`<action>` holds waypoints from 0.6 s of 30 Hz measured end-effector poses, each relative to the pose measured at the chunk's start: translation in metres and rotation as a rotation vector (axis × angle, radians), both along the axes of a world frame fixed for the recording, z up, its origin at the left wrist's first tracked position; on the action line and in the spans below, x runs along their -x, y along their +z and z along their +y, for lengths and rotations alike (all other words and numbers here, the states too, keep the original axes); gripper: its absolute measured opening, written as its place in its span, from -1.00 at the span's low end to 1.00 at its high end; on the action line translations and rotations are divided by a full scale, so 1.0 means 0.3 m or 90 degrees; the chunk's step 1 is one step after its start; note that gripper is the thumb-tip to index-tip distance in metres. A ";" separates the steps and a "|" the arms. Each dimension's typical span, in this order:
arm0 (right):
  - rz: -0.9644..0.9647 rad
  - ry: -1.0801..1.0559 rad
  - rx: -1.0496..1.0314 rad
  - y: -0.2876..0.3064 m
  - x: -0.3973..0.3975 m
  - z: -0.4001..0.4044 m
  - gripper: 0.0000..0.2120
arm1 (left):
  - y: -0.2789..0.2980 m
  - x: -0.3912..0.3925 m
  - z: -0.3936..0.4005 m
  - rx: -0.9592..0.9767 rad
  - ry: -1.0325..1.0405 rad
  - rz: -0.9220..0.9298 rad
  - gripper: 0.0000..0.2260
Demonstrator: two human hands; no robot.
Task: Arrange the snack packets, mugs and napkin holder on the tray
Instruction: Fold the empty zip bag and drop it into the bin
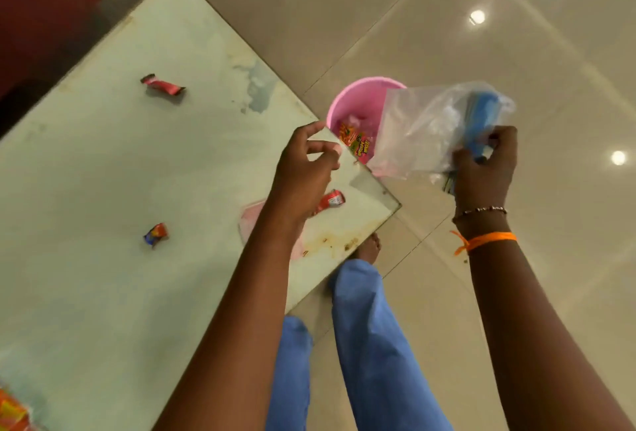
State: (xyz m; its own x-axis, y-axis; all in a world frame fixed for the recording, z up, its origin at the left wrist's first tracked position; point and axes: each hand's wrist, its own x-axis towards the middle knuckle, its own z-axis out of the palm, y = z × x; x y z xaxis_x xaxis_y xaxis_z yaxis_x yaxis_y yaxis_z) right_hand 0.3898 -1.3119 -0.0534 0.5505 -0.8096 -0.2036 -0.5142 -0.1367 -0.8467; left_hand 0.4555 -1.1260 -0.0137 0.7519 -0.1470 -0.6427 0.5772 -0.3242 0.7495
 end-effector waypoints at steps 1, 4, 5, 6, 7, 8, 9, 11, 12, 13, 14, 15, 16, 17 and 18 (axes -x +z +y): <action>0.026 0.021 0.035 -0.035 -0.037 -0.028 -0.78 | -0.012 -0.020 -0.022 -0.017 -0.003 0.000 -0.74; 0.100 0.079 0.117 -0.153 -0.138 -0.068 -0.75 | -0.052 -0.068 -0.079 -0.042 0.012 0.007 -0.81; 0.106 0.102 0.118 -0.194 -0.167 -0.068 -0.74 | -0.065 -0.080 -0.092 -0.047 0.022 0.009 -0.82; 0.111 0.130 0.108 -0.236 -0.192 -0.067 -0.73 | -0.079 -0.089 -0.104 -0.051 0.035 0.009 -0.82; 0.125 0.169 0.088 -0.278 -0.211 -0.064 -0.71 | -0.092 -0.094 -0.112 -0.053 0.047 0.007 -0.83; 0.154 0.223 0.052 -0.318 -0.227 -0.061 -0.67 | -0.104 -0.099 -0.119 -0.056 0.059 0.005 -0.83; 0.198 0.286 0.003 -0.350 -0.239 -0.058 -0.63 | -0.110 -0.103 -0.122 -0.058 0.071 0.006 -0.82; 0.302 0.382 -0.088 -0.399 -0.268 -0.066 -0.59 | -0.120 -0.120 -0.129 -0.057 0.098 0.011 -0.81; 0.333 0.395 -0.106 -0.408 -0.272 -0.070 -0.62 | -0.119 -0.120 -0.130 -0.055 0.103 0.013 -0.81; 0.348 0.387 -0.112 -0.410 -0.281 -0.076 -0.65 | -0.117 -0.122 -0.132 -0.055 0.105 0.015 -0.81; 0.356 0.368 -0.119 -0.405 -0.291 -0.077 -0.69 | -0.113 -0.124 -0.133 -0.056 0.108 0.019 -0.81; 0.353 0.346 -0.134 -0.391 -0.300 -0.075 -0.72 | -0.106 -0.123 -0.133 -0.054 0.115 0.022 -0.80; 0.339 0.331 -0.153 -0.373 -0.308 -0.069 -0.75 | -0.100 -0.120 -0.135 -0.052 0.123 0.023 -0.80; 0.318 0.324 -0.176 -0.348 -0.316 -0.056 -0.77 | -0.092 -0.116 -0.132 -0.051 0.133 0.023 -0.81; 0.292 0.319 -0.200 -0.318 -0.323 -0.039 -0.77 | -0.083 -0.112 -0.127 -0.048 0.142 0.021 -0.81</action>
State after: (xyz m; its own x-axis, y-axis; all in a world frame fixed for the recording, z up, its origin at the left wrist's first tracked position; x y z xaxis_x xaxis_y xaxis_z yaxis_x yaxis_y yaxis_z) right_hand 0.4868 -1.3238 -0.1487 0.6418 -0.3499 -0.6824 -0.7652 -0.2340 -0.5998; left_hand 0.4892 -1.1643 -0.0386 0.7384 0.0703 -0.6707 0.6651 -0.2399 0.7071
